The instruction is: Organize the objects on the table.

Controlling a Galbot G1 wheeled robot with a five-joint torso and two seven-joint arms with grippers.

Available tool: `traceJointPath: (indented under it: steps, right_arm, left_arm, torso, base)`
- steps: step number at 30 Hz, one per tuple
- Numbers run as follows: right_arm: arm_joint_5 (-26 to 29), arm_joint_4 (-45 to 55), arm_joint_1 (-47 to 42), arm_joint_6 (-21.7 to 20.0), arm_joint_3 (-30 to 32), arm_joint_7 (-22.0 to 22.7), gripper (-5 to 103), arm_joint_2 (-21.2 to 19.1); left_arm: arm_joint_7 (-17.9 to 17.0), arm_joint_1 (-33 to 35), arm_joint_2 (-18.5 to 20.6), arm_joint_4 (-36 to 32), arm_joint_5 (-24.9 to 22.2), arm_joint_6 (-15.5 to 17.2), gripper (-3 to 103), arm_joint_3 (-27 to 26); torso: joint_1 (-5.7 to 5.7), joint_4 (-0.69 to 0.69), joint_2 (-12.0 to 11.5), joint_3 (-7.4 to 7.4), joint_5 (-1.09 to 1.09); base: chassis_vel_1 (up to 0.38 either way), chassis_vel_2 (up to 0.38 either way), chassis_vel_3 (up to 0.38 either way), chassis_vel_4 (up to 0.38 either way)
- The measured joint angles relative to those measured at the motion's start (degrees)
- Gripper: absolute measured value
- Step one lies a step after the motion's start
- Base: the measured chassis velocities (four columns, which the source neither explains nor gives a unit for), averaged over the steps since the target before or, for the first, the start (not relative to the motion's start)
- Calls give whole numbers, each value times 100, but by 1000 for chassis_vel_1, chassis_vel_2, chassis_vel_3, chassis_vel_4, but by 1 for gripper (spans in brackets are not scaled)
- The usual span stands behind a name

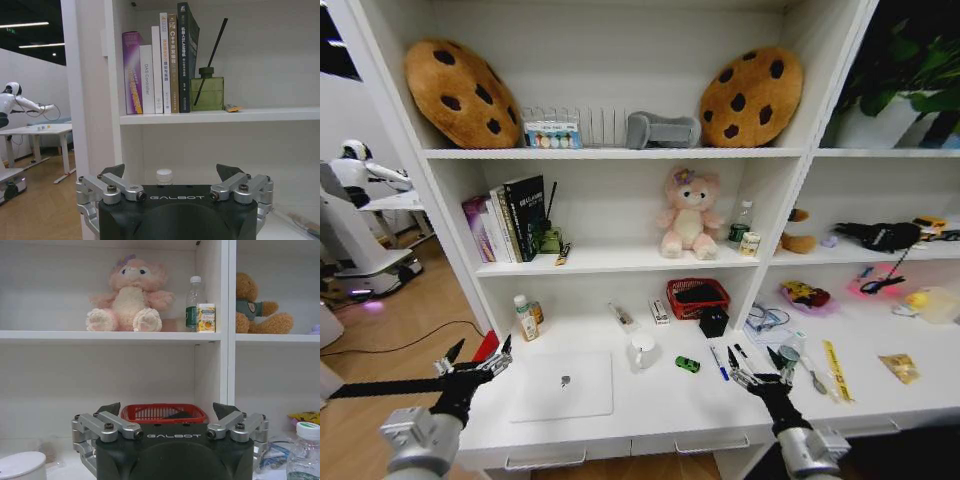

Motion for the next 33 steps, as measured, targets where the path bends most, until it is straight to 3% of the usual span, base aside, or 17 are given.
traceJointPath:
  steps: [5,6,7,8,9,10,12,13,15,16,17,19,21,27,33]
  right_arm:
    - [79,-78,-10,15,1,-133,100,-61]
    - [153,-109,-18,17,2,-294,100,-102]
    - [291,-203,-25,20,39,-726,100,-232]
    - [291,-203,-25,20,39,-726,100,-232]
    - [382,-323,-5,32,112,-1166,100,-376]
    - [382,-323,-5,32,112,-1166,100,-376]
    - [589,-1030,232,224,361,-2103,100,-898]
    - [589,-1030,232,224,361,-2103,100,-898]
    - [818,-1792,434,416,628,-3069,100,-1315]
    - [818,-1792,434,416,628,-3069,100,-1315]
    - [991,-2185,558,496,720,-3671,100,-1544]
    - [1075,-2412,638,542,735,-3935,100,-1653]
    - [1256,-3129,1201,549,385,-4688,100,-1976]
    - [1299,-3883,2184,342,-417,-5179,100,-2125]
    - [1226,-4354,2926,312,-1084,-5229,100,-2126]
  left_arm:
    - [0,-12,-15,18,27,11,100,-1]
    - [0,-14,-15,21,27,11,100,-1]
    - [1,-16,-14,24,27,12,100,1]
    - [1,-16,-14,24,27,12,100,1]
    - [1,-18,-12,26,28,12,100,2]
    - [1,-18,-12,26,28,12,100,2]
    - [2,-22,-8,31,28,12,100,5]
    - [2,-22,-8,31,28,12,100,5]
    - [3,-24,-5,34,28,12,100,8]
    - [3,-24,-5,34,28,12,100,8]
    - [4,-25,-4,36,28,12,100,10]
    - [4,-26,-3,36,28,12,100,10]
    - [7,-27,0,39,27,12,100,13]
    - [10,-28,4,42,26,12,100,15]
    - [12,-28,5,44,25,12,100,17]
  torso:
    - [0,-1,0,0,1]
    - [0,-1,0,0,1]
    - [0,0,0,0,1]
    - [0,0,0,0,1]
    - [0,-1,0,0,1]
    - [0,-1,0,0,1]
    - [0,1,0,0,2]
    - [0,1,0,0,2]
    - [0,0,-1,0,4]
    - [0,0,-1,0,4]
    - [0,0,-1,0,2]
    - [0,0,-1,1,2]
    - [0,0,-1,1,2]
    - [0,0,-1,1,2]
    - [1,0,-1,1,2]
  base:
    - [0,0,0,0]
    - [0,0,0,0]
    - [0,0,0,0]
    - [0,0,0,0]
    - [0,0,0,0]
    - [0,0,0,0]
    - [0,0,0,0]
    - [0,0,0,0]
    - [0,0,0,0]
    - [0,0,0,0]
    - [0,0,0,0]
    - [0,0,0,0]
    - [0,0,0,0]
    - [0,0,0,0]
    - [0,0,0,0]
